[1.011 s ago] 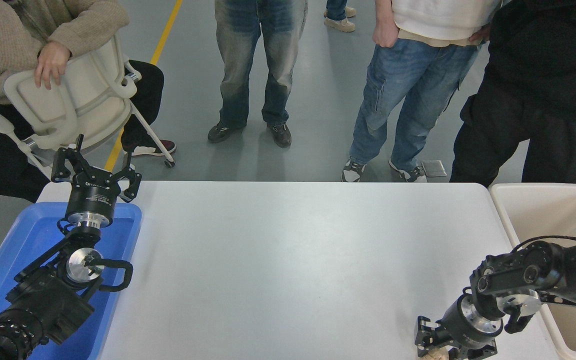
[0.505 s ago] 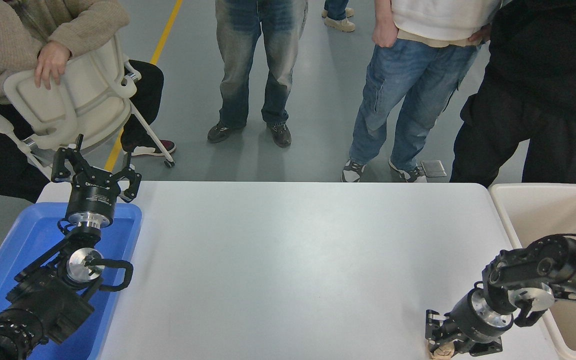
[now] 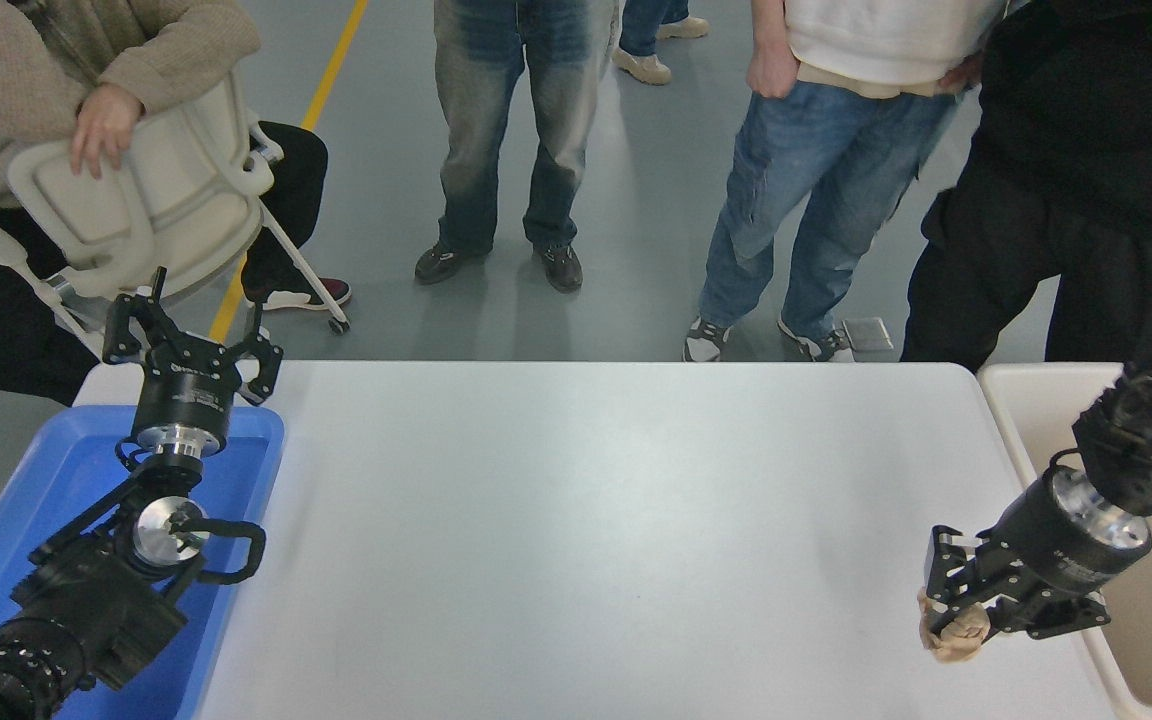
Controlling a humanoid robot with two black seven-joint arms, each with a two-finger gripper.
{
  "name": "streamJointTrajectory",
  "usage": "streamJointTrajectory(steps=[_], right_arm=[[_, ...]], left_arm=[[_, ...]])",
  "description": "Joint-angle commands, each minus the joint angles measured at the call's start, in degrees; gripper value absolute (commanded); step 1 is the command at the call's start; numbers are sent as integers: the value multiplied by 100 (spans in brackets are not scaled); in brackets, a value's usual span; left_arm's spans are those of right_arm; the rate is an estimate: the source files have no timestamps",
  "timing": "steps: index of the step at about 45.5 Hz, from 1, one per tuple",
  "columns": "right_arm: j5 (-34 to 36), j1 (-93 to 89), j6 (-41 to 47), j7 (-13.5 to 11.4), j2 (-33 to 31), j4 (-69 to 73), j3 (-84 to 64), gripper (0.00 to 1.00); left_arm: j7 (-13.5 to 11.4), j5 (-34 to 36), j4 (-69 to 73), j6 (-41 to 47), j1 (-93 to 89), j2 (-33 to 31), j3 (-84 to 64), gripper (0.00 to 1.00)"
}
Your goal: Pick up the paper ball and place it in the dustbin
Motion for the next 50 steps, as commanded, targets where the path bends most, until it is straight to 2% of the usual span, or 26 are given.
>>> streamJointTrajectory(steps=[1,10,21,39,50], right_arm=[[277,1783,314,5,-63,271,-772,0],[435,2627,314,5,139,342,-1221,0],[444,2698,314,5,323,333,-1379,0],[585,2655,314,5,60,-10,-2530,0],[585,1451,-2057,5,-651,-256,-2628,0]], left_arm=[[0,-4,5,0,-1,0,1,99],[0,-4,-4,0,-1,0,1,99],[0,-4,-4,0,-1,0,1,99],[0,-4,-4,0,8,0,1,99],[0,-4,5,0,-1,0,1,99]])
